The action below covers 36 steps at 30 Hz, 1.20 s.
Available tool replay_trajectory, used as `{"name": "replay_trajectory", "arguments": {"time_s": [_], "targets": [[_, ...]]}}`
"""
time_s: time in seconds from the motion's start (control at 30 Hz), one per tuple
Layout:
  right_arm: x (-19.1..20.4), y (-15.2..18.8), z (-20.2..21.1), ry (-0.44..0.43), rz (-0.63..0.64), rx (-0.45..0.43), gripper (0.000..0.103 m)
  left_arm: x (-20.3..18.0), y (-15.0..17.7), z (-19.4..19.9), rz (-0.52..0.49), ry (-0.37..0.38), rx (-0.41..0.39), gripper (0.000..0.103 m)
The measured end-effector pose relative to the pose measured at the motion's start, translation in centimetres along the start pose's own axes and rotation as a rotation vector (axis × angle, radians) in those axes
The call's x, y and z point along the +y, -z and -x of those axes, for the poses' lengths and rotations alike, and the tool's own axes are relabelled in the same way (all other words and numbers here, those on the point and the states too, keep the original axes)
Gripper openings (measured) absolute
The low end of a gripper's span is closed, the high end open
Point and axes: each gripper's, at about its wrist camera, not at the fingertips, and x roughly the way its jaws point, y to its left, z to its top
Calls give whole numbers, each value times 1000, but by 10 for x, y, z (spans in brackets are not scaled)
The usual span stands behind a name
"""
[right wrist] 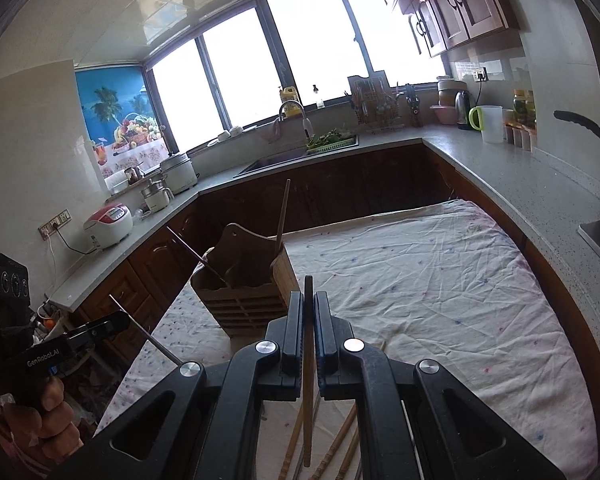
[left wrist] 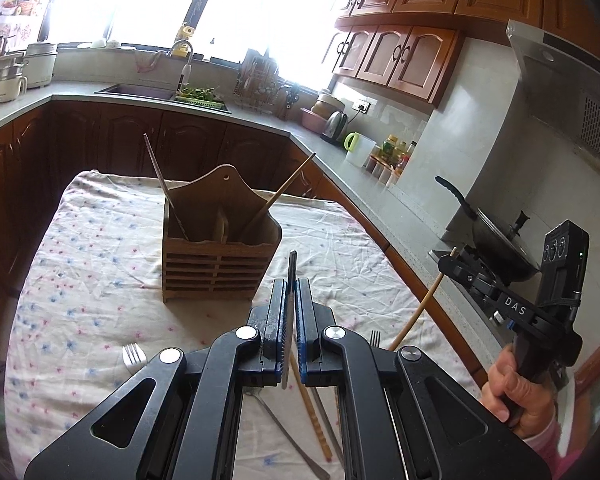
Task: Organize utensils
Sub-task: 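Carry both chopsticks to the wooden holder and insert them into its slots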
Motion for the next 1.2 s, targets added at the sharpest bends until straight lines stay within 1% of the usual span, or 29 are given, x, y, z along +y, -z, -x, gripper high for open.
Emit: {"name": "replay_trajectory", "arguments": {"time_s": [0.43,0.7,0.87,1.0,1.1,1.2], "targets": [[12,-25,-3,-21,22,-51,5,6,-25,15,-14,-21,-82,3],[29,-58,-13,-64,31,-116,5,17,-63,29,-25,-53,-194,3],[40,-87,-26,-88,26,-179,5,24,-92,33,-45,-97,-260,3],[47,-110,-41,-96,18,-227,5,33,-111,26,-53,-142,-298,3],[49,-121,-58,-100,1,-242,5,45,-122,17,-35,-162,-313,3],[47,-123,-78,-93,-22,-240,5,60,-129,4,-9,-185,-317,3]]}}
